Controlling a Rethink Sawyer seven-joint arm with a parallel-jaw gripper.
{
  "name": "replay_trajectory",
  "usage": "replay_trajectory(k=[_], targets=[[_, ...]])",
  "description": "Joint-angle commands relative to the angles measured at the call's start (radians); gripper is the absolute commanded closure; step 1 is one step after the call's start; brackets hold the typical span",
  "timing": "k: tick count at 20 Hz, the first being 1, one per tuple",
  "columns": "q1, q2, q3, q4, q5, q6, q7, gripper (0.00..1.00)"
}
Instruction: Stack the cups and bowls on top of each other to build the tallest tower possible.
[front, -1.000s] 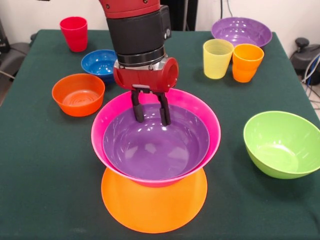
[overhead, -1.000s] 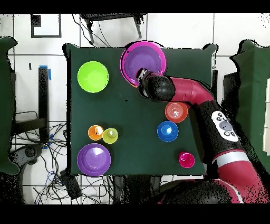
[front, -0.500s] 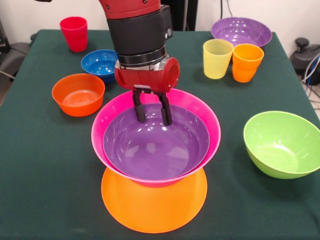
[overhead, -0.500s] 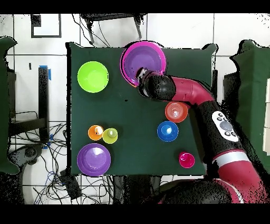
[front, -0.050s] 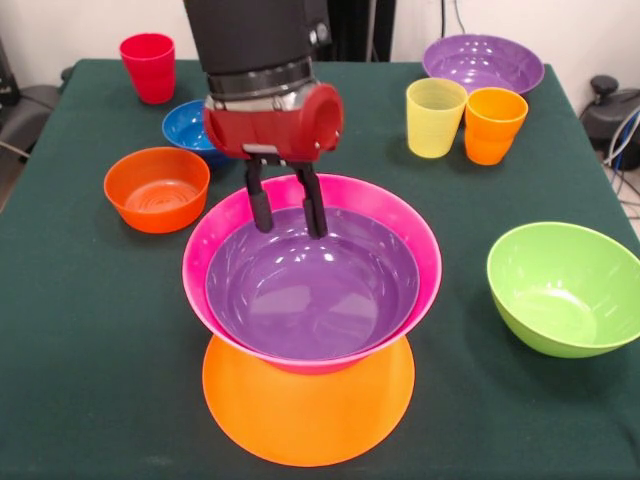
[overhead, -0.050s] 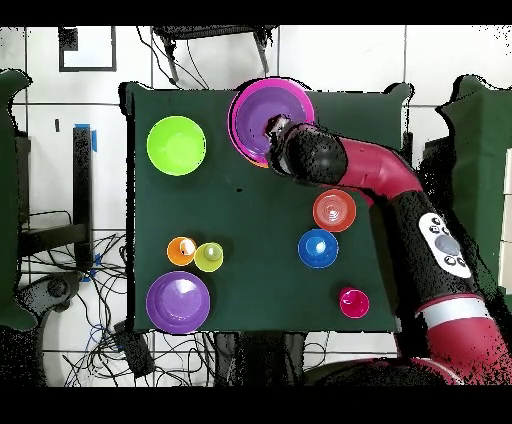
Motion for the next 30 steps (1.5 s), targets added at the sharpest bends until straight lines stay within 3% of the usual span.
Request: replay_trajectory(k=[1,8,15,23,30], targets=[[-0.006,-0.029,0.047,0.030,0.037,0.124,-0.040,0.00],[-0.068,-0.043,0.046,0.031,0.016,0.231,-0.166,0.00],[-0.182,-0.108,0.070,0.097,-0.026,0.348,-0.283,0.00],[-0.300,-0.102,0.110,0.200,-0.116,0.309,-0.336,0.00],[-0.366,-0.041,0.140,0.262,-0.204,0.206,-0.306,0.00]])
